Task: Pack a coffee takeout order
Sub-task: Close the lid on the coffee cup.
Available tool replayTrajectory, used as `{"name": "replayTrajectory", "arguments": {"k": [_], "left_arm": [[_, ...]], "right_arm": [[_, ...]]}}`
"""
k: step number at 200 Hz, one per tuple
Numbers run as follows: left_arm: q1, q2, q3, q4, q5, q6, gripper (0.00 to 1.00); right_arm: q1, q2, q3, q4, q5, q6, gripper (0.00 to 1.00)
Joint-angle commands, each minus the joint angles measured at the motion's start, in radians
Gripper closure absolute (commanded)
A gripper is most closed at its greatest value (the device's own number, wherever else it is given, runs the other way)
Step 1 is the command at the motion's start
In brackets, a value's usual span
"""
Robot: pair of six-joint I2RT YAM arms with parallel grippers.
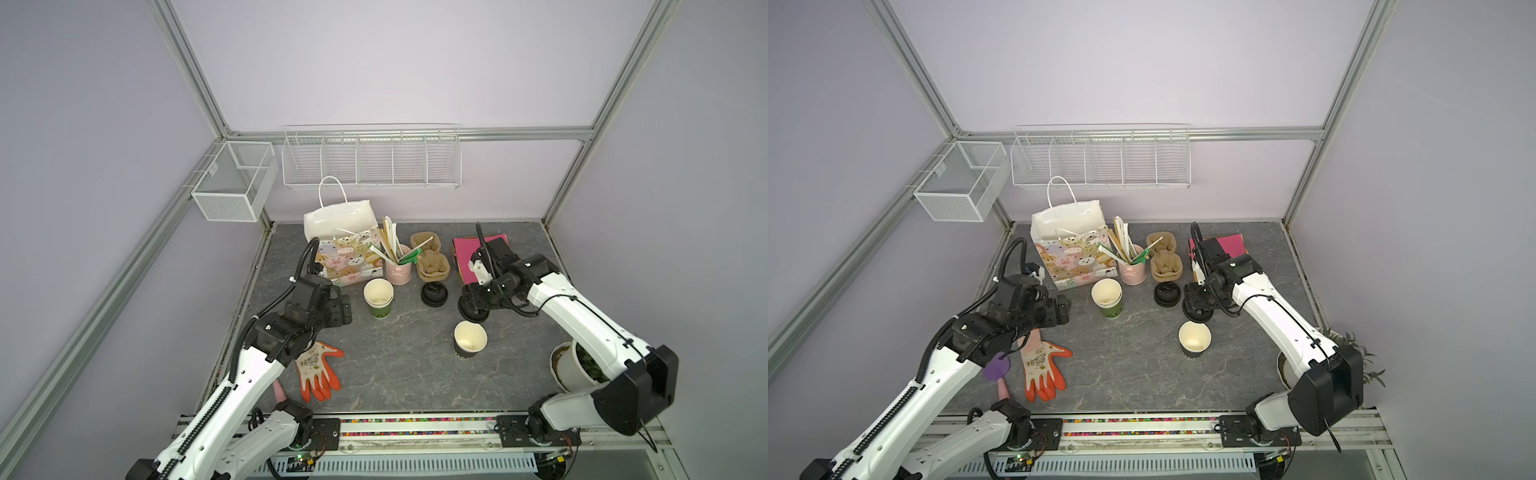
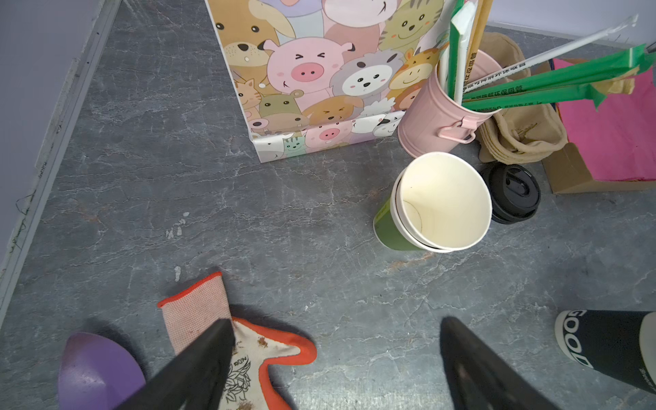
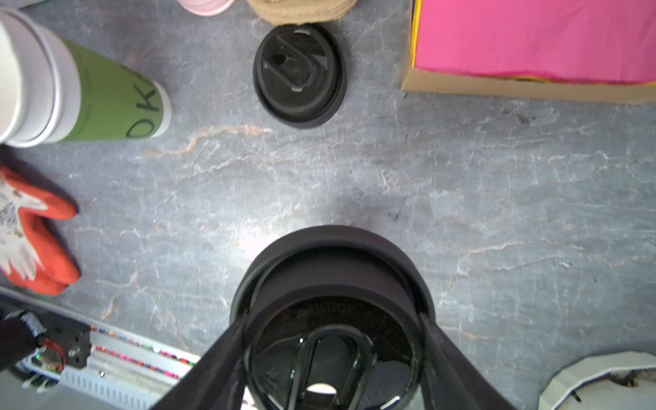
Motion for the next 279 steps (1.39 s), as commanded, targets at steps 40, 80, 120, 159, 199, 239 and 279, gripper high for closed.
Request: {"name": "replayTrajectory", "arguments": {"k": [40,80,120,159,199,239,279], "left_arm": [[0.006,-0.003,-0.007,-0.002,0.009,0.016,0.09],[0.006,0.002,-0.007,-0.001,0.014,0.017,0.09],[0.006,0.007,-0.007,-0.001,0.021,0.018,0.09],[0.006,0.008,-0.007,-0.001,0.025,0.018,0.09],[0.006,0.009,-0.007,-0.001,0.027,0.018,0.09],[0.006,0.012,-0.007,-0.001,0.031,0.018,0.09],[0.006,0.011,-0.007,-0.001,0.032,0.018,0.09]], "right_arm": [[0.079,-0.025,-0.059,-0.075,-0.022,0.001,0.3],[0.129,-0.021,-0.083,-0.077,0.005,0.021,0.29],[0.141,-0.001,-0.105,-0.063,0.025,0.026,0.29],[0.145,0.013,-0.108,-0.052,0.066,0.033,0.29],[0.166,0.043,-0.113,-0.042,0.069,0.047,0.29],[0.175,0.045,-0.119,-0.044,0.098,0.064,0.29],[0.191,0.021,-0.119,-0.047,0.132,0.088,0.3]]}}
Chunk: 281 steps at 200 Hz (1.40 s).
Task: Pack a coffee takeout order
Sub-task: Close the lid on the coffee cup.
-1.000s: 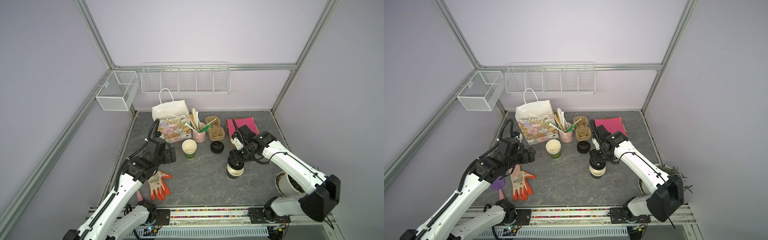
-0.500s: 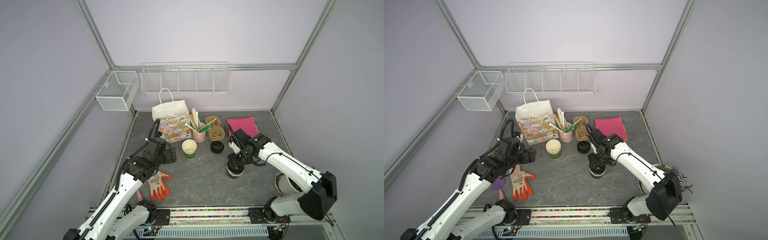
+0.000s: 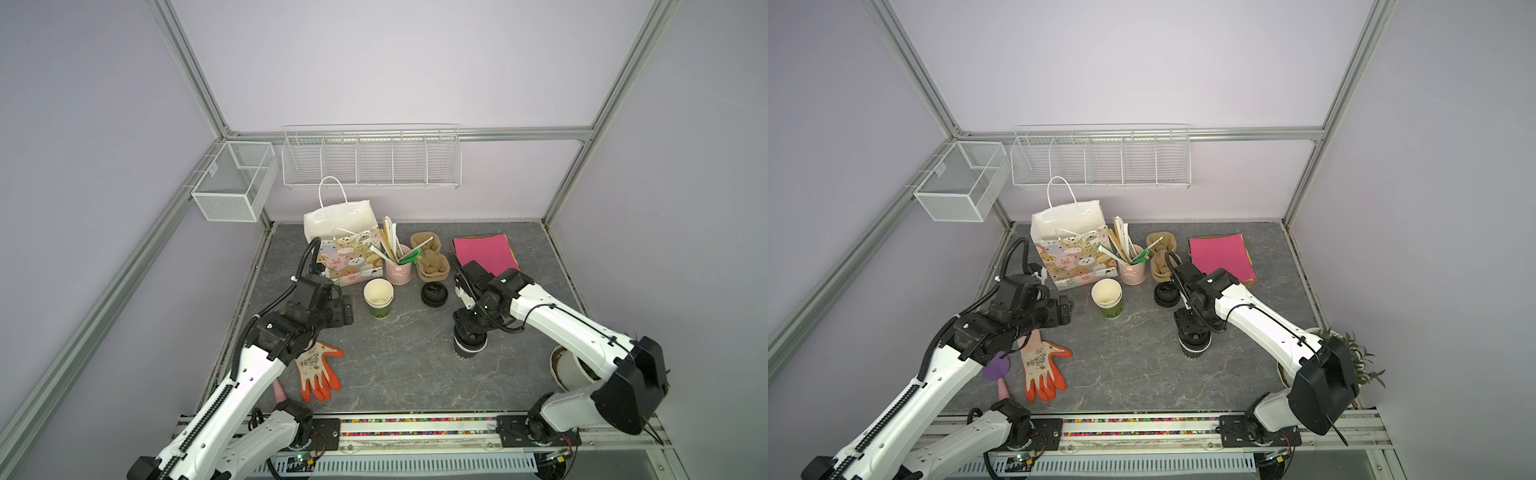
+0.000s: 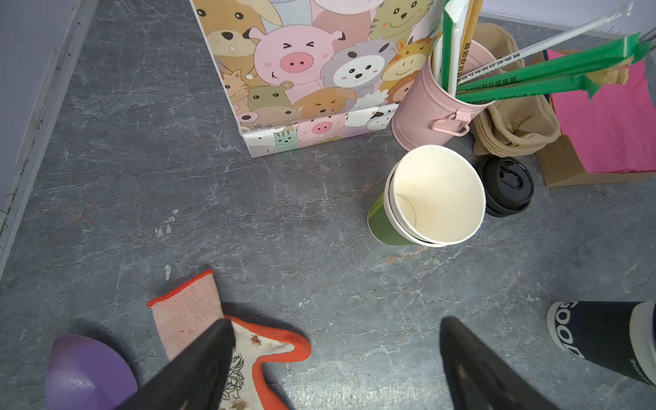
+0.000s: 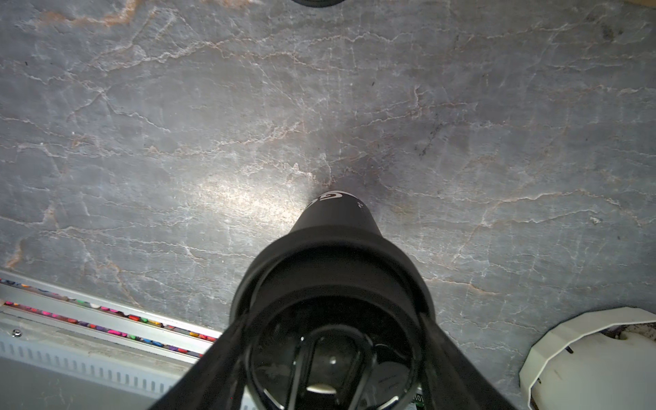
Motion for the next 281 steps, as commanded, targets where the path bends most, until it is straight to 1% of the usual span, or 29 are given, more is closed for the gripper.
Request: {"name": "replayTrajectory", "arguments": {"k": [1,22,89,120,154,216,281], "left_arm": [[0.006,0.001,-0.007,-0.001,0.006,0.018,0.09],[0.006,0.001,-0.007,-0.001,0.006,0.018,0.09],[0.006,0.007,-0.007,-0.002,0.007,0.019,0.09],[0.006,0.008,-0.007,-0.002,0.007,0.018,0.09],[0.006,0.009,-0.007,-0.001,0.008,0.019,0.09],[0.006,0.006,-0.008,-0.002,0.01,0.018,0.09],[0.006,0.013,-0.009,-0.001,0.018,0.021,0.09]], "right_arm": [[0.014,-0.02,-0.016,-0.004,0.036,0.033,0.3],[0.018,-0.043,-0.017,0.0,0.036,0.04,0.3],[0.034,-0.044,-0.069,0.037,0.026,0.063,0.3],[0.035,-0.039,-0.089,0.049,0.052,0.074,0.3],[0.036,-0.076,-0.087,0.057,0.08,0.101,0.3],[0.036,-0.111,-0.13,0.13,0.059,0.126,0.3],[0.036,-0.01,-0.105,0.107,0.029,0.088,0.29]]}}
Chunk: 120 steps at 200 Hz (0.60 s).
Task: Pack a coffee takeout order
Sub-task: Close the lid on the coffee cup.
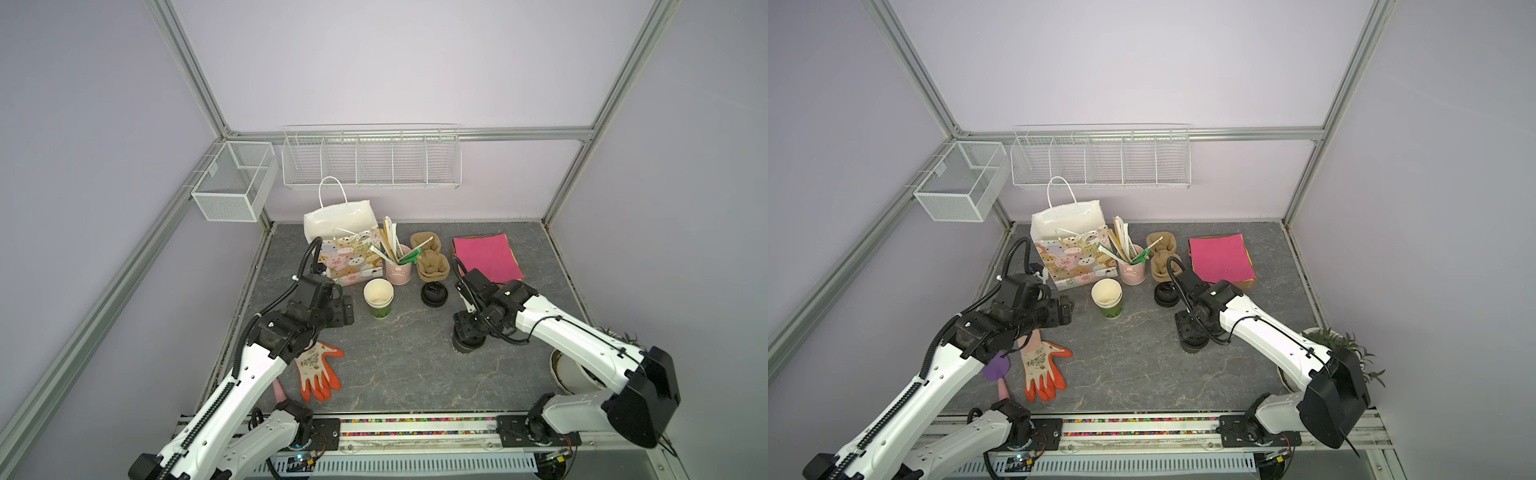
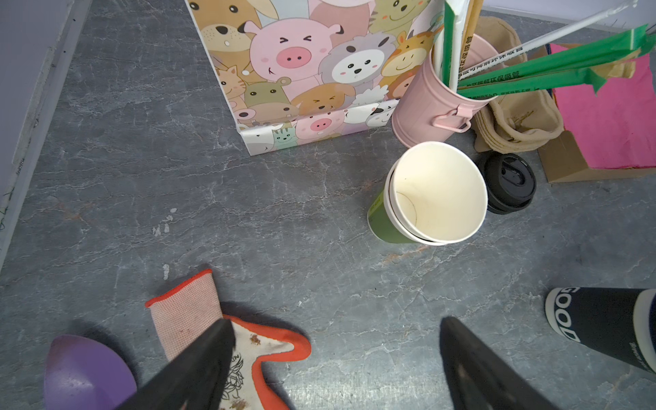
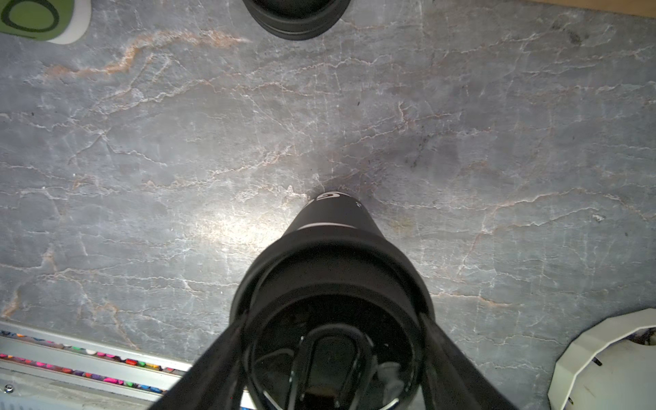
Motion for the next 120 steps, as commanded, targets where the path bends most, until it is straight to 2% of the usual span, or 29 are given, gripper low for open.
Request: {"name": "replayTrajectory", "arguments": {"k": [1,42,85,120], "left_arm": [[0.006,0.002,-0.009,-0.002,0.011,0.016,0.09],[0.006,0.004,-0.009,-0.001,0.014,0.016,0.09],[0.006,0.006,-0.009,-0.001,0.017,0.017,0.09],[0.006,0.01,-0.009,-0.001,0.022,0.019,0.1]], "right_arm": [[0.005,0.054,-0.005,-0.015,-0.027,-0.012,0.28],[0.004,0.099,-0.009,-0.002,-0.002,-0.023,0.28],[0.005,0.097,-0.081,0.028,0.029,0.007,0.29],[0.007,0.084,-0.161,0.133,0.007,0.051,0.3]]}}
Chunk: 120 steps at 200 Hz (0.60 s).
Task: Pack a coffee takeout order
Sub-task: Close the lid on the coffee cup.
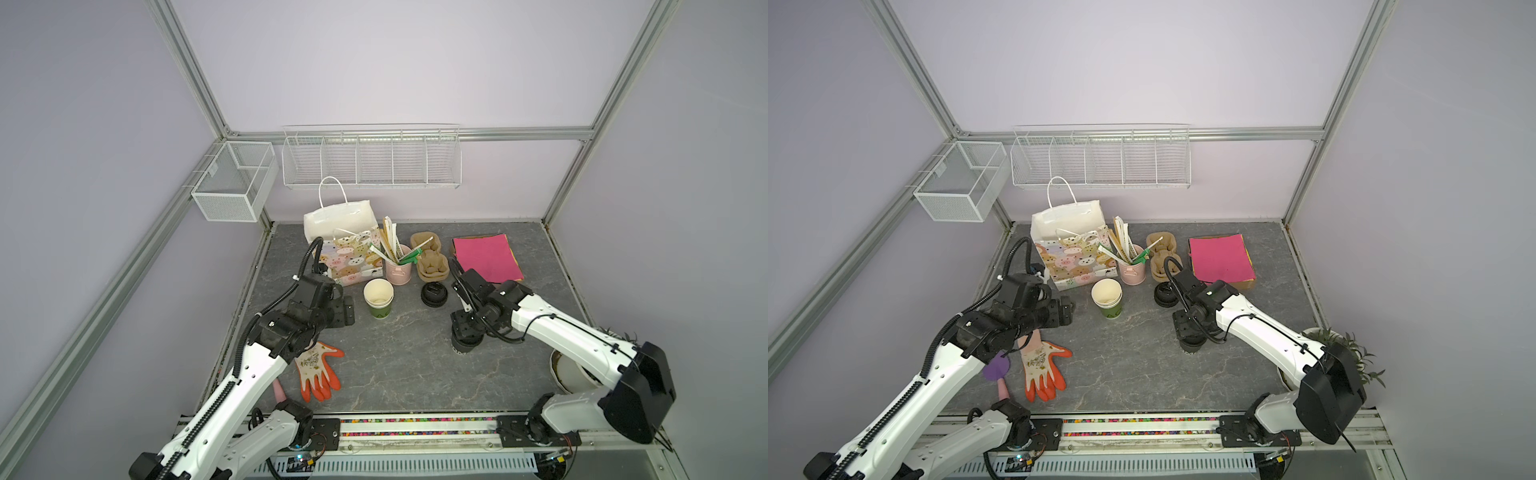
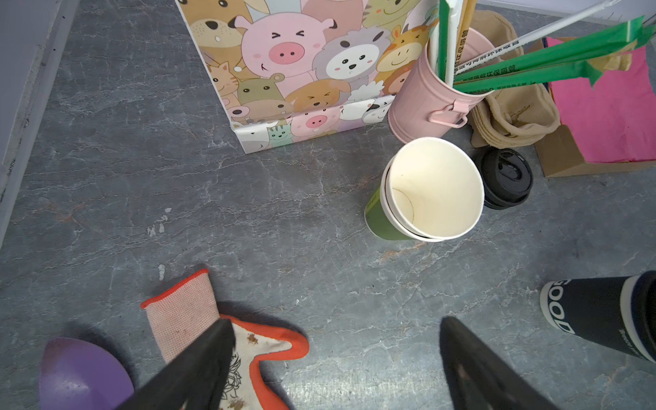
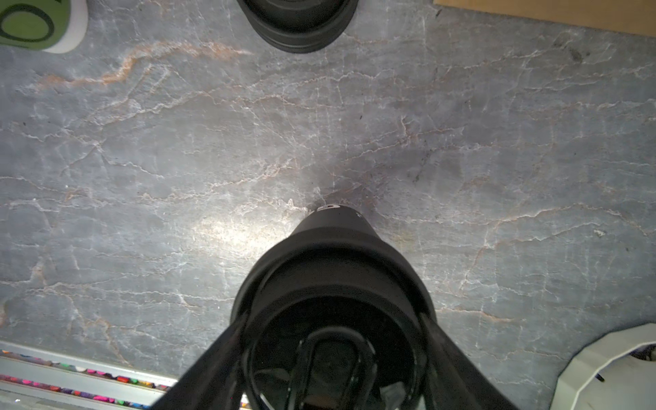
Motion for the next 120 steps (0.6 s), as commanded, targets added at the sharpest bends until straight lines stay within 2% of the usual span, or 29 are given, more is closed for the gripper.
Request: {"name": "replayTrajectory", "arguments": {"k": [1,61,120], "left_arm": [[0.006,0.006,-0.008,-0.001,0.007,0.012,0.09],[0.006,0.012,-0.009,-0.001,0.01,0.011,0.09],[0.006,0.018,-0.009,0.001,0.016,0.013,0.09]], "right_arm": [[0.003,0.078,-0.12,0.071,-0.013,0.049,0.3],[0.022,0.12,-0.186,0.112,0.011,0.1,0.32],[0.056,-0.008,-0.132,0.029,0.042,0.111,0.32]]}}
